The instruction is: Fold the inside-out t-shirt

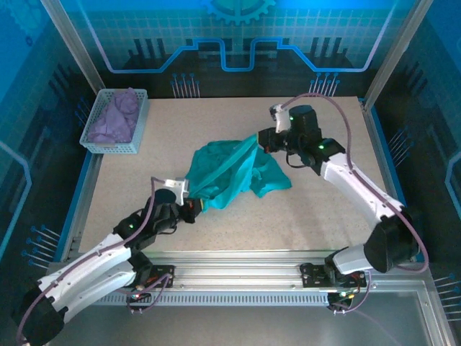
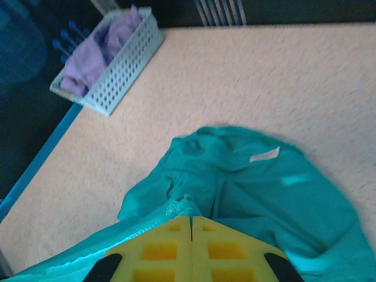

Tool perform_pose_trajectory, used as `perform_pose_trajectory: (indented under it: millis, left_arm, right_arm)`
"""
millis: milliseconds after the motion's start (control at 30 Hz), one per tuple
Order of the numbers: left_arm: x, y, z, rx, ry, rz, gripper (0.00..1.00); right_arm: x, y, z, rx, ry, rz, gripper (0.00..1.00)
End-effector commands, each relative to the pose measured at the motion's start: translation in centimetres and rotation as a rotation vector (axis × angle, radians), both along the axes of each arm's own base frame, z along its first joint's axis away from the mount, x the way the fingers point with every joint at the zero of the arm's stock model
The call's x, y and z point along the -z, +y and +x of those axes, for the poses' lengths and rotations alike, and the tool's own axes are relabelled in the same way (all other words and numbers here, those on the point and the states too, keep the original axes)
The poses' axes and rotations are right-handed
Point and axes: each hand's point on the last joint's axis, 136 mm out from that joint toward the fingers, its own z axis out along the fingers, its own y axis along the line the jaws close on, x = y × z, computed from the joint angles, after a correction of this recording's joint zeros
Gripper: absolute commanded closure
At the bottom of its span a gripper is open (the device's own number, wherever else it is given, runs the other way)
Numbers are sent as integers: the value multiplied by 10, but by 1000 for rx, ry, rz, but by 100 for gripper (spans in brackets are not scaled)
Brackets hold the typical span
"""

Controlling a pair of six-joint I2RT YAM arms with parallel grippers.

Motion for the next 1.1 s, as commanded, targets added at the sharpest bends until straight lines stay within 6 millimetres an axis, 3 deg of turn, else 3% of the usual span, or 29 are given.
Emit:
perform_pose_trajectory:
  millis: [0,133,167,233,300,433,533,667,833,933,1067]
  left_arm:
    - [-88,-5,28,-29,-243,-36,100]
    - [-185,-15,42,-15,-422,-70,100]
    - [-201,-15,44,-15,-445,-66,100]
    - [-250,-13,38,-6,-510,-84,100]
    - [-281,-5,29,-7,-555,-92,100]
    - [-327,15,1,-11,-645,-117,100]
    - [-332,19,-3,-10,-636,-98,100]
    - [-313,21,31,-110,-574,30,100]
    - [-303,17,104,-187,-538,102,100]
    - [-309,19,158,-205,-509,98,100]
    - [-360,21,204,-187,-557,82,97]
  right_arm:
    - [-83,-22,-9,71,-220,35,100]
    - [-164,-41,-41,89,-409,51,100]
    - [-181,-46,-50,96,-445,56,100]
    - [-214,-60,-78,113,-525,65,100]
    - [-238,-77,-107,135,-589,72,100]
    - [-270,-110,-166,173,-688,94,100]
    - [-275,-120,-183,192,-708,103,100]
    - [-255,-119,-157,236,-652,48,100]
    - [-237,-111,-87,322,-604,-31,100]
    - [-241,-111,-38,372,-593,-28,100]
    - [-272,-107,2,381,-619,31,100]
